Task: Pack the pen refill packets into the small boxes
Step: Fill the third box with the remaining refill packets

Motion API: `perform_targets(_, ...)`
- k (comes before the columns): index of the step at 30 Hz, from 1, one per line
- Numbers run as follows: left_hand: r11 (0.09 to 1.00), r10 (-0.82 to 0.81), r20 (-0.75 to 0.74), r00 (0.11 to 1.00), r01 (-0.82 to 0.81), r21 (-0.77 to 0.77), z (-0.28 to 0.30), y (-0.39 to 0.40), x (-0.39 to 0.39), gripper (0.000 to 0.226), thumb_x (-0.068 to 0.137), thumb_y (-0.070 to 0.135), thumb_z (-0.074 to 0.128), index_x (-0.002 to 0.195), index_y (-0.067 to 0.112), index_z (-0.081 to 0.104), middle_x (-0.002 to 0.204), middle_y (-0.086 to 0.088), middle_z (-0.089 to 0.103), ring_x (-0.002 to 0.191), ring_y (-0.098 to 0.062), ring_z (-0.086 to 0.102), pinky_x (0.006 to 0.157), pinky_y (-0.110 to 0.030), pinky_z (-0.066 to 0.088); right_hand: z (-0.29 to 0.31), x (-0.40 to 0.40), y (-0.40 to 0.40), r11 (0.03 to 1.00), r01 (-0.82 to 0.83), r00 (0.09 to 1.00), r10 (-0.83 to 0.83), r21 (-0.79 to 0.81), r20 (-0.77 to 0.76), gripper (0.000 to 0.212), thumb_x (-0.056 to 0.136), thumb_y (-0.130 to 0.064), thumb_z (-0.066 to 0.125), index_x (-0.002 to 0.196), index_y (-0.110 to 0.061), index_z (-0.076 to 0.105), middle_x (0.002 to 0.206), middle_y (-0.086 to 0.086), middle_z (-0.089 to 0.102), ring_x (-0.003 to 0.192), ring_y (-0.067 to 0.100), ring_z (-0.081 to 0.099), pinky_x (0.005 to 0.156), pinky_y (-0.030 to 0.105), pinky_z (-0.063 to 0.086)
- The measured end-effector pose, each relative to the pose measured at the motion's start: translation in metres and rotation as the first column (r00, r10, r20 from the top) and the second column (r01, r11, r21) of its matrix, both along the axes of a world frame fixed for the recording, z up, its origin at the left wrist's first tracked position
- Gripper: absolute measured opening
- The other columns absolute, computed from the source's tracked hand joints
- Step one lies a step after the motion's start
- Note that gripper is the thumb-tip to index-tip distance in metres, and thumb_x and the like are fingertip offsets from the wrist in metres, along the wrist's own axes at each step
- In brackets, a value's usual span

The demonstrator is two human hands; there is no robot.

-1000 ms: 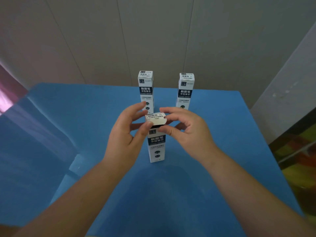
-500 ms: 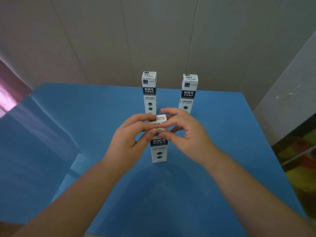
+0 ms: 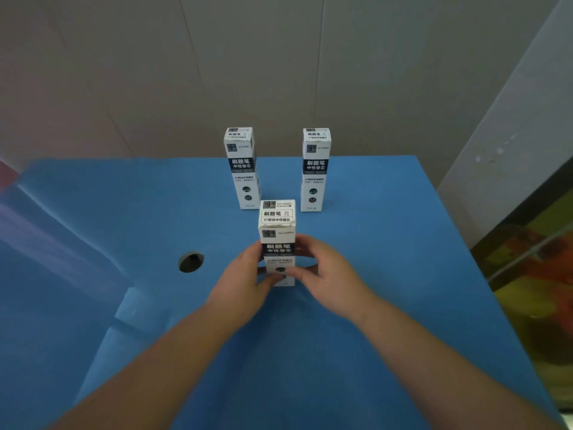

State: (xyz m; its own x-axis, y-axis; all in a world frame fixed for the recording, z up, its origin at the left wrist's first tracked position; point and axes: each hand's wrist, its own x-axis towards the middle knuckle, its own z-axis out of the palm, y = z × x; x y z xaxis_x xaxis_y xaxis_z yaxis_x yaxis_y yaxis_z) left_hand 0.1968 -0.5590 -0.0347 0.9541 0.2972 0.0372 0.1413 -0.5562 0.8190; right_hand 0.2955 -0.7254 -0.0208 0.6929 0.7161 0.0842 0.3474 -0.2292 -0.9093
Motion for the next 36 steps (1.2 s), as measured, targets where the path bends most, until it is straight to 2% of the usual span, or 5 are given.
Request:
perform_targets(3,0.997,-0.071,-0.012,0.997,0.072,0.026,0.006,-0.014,0.035,0.053,0.091,0.021,0.072,0.118,0.058,0.045,0.115,0.034,0.058,0.106,0.02,0.055,0.083,-0.003,0.047,0.0,0.024,-0.019,0.998,0.07,0.997,-0.069,-0.009,0.03,0.044,0.092,-0.012,0.068,0.128,-0.036,0.057,0.124,-0.021,0.066,0.12,-0.006,0.057,0.099,0.026,0.051)
perform_targets(8,0.99,-0.13,-0.04,0.991,0.132,0.058,0.01,-0.049,0.107,0.052,0.09,0.016,0.073,0.135,0.031,0.051,0.129,0.014,0.063,0.121,-0.009,0.059,0.099,-0.034,0.053,0.009,0.076,-0.056,0.979,0.181,0.982,-0.175,-0.089,0.073,0.05,0.092,-0.01,0.069,0.121,-0.047,0.052,0.11,-0.039,0.061,0.105,-0.022,0.056,0.084,0.0,0.039)
perform_targets(12,0.978,-0.168,-0.017,0.986,0.168,0.122,0.012,-0.073,0.162,0.052,0.088,0.017,0.074,0.134,0.029,0.052,0.128,0.012,0.065,0.121,-0.01,0.059,0.097,-0.029,0.05,0.011,0.122,-0.081,0.963,0.244,0.969,-0.237,-0.111,0.074,0.047,0.093,-0.007,0.068,0.128,-0.036,0.054,0.113,-0.031,0.062,0.099,-0.028,0.054,0.08,-0.005,0.037)
perform_targets(30,0.985,-0.127,-0.035,0.991,0.131,0.115,0.012,-0.103,0.246,0.048,0.092,0.018,0.07,0.136,0.022,0.051,0.132,0.003,0.062,0.125,-0.016,0.057,0.103,-0.038,0.048,0.009,0.204,-0.099,0.951,0.281,0.959,-0.275,-0.132,0.067,0.049,0.096,-0.007,0.063,0.141,-0.024,0.051,0.13,-0.009,0.065,0.12,0.008,0.061,0.107,0.039,0.048)
perform_targets(36,0.982,-0.043,-0.241,0.97,0.085,0.166,0.008,-0.103,0.223,0.076,0.09,0.029,0.074,0.148,0.01,0.028,0.151,-0.013,0.042,0.136,-0.029,0.046,0.105,-0.042,0.044,-0.011,0.188,-0.122,0.876,0.335,0.942,-0.317,-0.348,0.11,0.081,0.093,-0.022,0.072,0.159,-0.019,0.025,0.16,-0.001,0.039,0.147,0.017,0.037,0.118,0.043,0.035)
